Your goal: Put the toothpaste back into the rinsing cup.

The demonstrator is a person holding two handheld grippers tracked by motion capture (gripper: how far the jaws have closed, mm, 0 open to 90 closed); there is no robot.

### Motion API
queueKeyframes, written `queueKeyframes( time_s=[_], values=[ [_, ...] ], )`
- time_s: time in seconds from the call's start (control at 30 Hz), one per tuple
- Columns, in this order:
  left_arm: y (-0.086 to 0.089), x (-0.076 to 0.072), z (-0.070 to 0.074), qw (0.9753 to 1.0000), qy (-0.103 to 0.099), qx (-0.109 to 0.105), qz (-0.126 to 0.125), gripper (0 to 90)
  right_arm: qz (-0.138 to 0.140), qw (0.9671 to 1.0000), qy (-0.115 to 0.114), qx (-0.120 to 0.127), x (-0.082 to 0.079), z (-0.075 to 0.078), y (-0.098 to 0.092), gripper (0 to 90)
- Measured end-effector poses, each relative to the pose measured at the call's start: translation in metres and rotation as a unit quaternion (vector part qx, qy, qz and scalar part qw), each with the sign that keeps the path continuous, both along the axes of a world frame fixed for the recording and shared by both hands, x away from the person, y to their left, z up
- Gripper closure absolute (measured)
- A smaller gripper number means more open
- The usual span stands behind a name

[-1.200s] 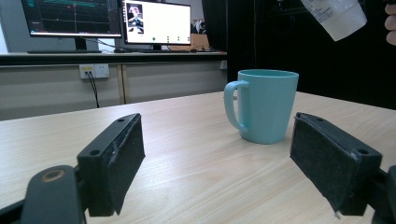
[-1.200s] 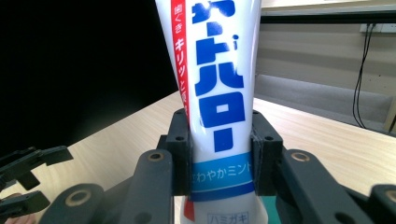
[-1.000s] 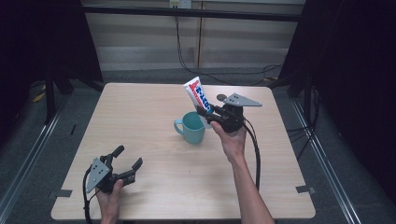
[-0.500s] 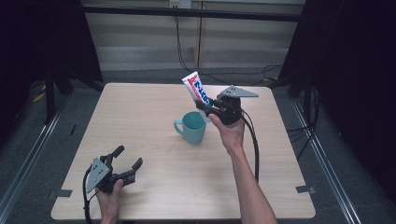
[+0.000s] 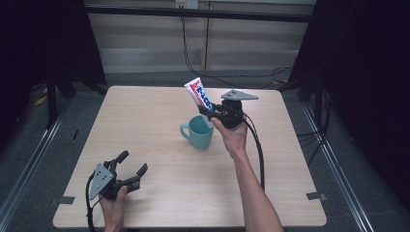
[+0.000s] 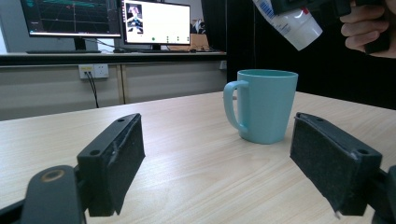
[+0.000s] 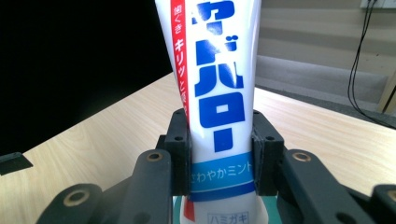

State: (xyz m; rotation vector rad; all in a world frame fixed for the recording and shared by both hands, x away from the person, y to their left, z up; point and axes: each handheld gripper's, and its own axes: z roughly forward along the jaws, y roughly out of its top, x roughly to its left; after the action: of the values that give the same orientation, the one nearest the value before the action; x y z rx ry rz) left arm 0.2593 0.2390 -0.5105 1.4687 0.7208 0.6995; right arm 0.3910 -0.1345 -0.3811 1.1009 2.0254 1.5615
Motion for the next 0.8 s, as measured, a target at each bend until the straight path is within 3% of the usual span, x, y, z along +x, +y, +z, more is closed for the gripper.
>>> queueKeyframes(
  time_s=[0.57,0.8],
  values=[
    [0.0,0.0,0.0,1.0,-0.001,-0.001,0.003,17.5,0.004,0.9996,0.025,-0.014,0.015,-0.023,0.014,65.5],
    [0.0,0.0,0.0,1.0,-0.002,-0.002,0.003,17.5,0.01,0.9994,0.028,-0.018,0.017,-0.024,0.018,65.0]
  ],
)
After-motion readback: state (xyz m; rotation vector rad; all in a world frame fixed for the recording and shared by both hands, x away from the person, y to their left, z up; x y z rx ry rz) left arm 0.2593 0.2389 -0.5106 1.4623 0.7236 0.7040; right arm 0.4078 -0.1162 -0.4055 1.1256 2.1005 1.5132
